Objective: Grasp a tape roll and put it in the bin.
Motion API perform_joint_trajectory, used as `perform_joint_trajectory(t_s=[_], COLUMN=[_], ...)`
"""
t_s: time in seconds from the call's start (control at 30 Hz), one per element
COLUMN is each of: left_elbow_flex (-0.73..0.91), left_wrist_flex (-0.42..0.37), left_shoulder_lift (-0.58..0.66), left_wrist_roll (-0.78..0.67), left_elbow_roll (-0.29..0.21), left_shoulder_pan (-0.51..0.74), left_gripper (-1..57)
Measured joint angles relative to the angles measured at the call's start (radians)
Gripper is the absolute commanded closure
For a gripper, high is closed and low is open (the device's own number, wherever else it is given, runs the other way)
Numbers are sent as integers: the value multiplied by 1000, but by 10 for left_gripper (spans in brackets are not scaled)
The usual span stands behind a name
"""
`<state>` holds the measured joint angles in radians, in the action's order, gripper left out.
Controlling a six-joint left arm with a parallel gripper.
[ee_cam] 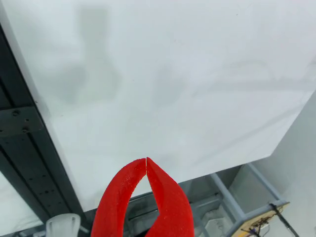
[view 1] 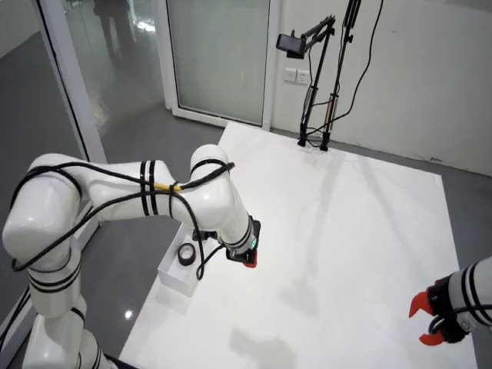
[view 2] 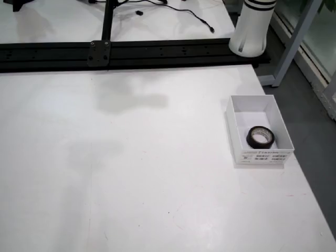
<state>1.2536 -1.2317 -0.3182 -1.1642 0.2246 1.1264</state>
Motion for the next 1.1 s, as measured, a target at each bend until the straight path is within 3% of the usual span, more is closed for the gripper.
perform_joint_trajectory(t_s=[0.4, 1.1], left_elbow_flex=[1, 1], left_wrist_flex=[0, 0], left_shoulder_lift=[-1, 0], left_wrist_roll=[0, 0], left_elbow_roll=[-2, -1], left_shoulder_pan=[24, -46], left_gripper=[566, 566])
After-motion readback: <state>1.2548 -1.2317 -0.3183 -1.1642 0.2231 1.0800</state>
